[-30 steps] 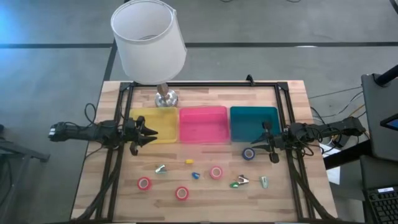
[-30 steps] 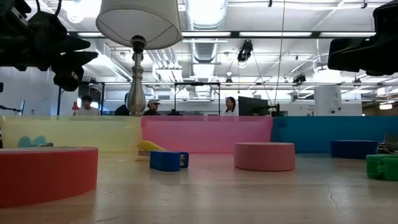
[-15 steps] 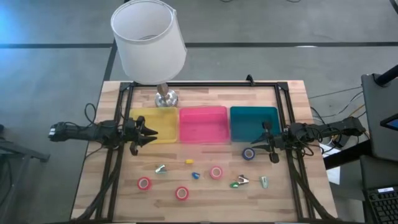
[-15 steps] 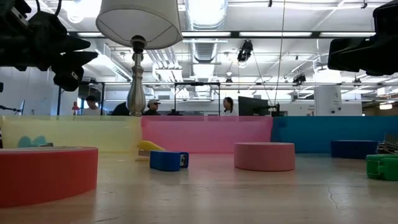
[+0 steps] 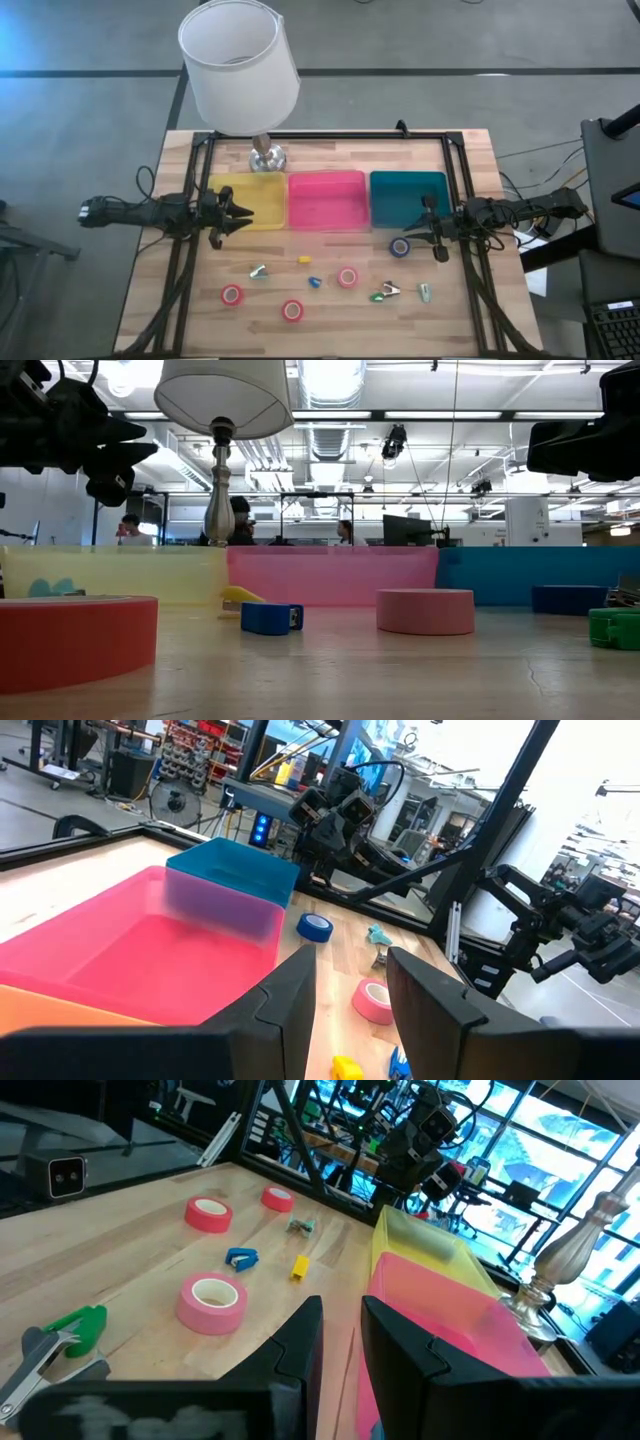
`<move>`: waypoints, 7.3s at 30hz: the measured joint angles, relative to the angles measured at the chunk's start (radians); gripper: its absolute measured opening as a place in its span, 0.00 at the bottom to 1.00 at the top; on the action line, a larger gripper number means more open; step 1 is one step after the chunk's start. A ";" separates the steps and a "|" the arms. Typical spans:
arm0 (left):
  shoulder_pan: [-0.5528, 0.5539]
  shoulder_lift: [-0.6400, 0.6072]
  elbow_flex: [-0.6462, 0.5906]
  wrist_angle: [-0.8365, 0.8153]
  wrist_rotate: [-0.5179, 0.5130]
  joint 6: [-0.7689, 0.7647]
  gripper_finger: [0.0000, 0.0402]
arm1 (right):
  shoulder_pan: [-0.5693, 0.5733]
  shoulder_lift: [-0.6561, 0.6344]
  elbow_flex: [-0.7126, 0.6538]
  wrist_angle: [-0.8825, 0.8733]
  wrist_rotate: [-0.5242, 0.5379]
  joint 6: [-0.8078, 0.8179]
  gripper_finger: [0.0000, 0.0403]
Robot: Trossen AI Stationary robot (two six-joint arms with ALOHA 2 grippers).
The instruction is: Pick and place Stapler, Stapler remover, tape
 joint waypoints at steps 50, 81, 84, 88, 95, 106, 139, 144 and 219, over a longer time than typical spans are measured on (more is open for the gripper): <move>-0.011 0.290 0.200 0.278 0.134 0.197 0.31 | 0.000 0.000 0.000 0.534 -0.006 0.048 0.17; -0.167 0.870 0.504 0.178 0.127 0.280 0.31 | 0.000 0.456 0.334 0.357 0.156 0.139 0.45; -0.190 0.930 0.530 0.177 0.125 0.285 0.31 | 0.000 0.526 0.348 0.358 0.156 0.140 0.45; -0.210 0.998 0.549 0.179 0.108 0.286 0.32 | 0.000 0.606 0.363 0.359 0.156 0.162 0.44; -0.218 1.131 0.567 0.188 0.052 0.285 0.45 | 0.000 0.693 0.379 0.360 0.158 0.152 0.44; -0.236 1.359 0.602 0.186 -0.053 0.205 0.49 | 0.000 0.699 0.394 0.364 0.158 0.140 0.44; -0.242 1.583 0.696 0.076 -0.180 0.039 0.47 | 0.000 0.699 0.392 0.360 0.156 0.138 0.43; -0.242 1.583 0.695 0.077 -0.161 0.051 0.37 | 0.000 0.699 0.392 0.360 0.156 0.138 0.42; 0.211 0.929 0.425 -0.655 -0.257 -0.037 0.20 | 0.000 0.699 0.392 0.359 0.156 0.139 0.41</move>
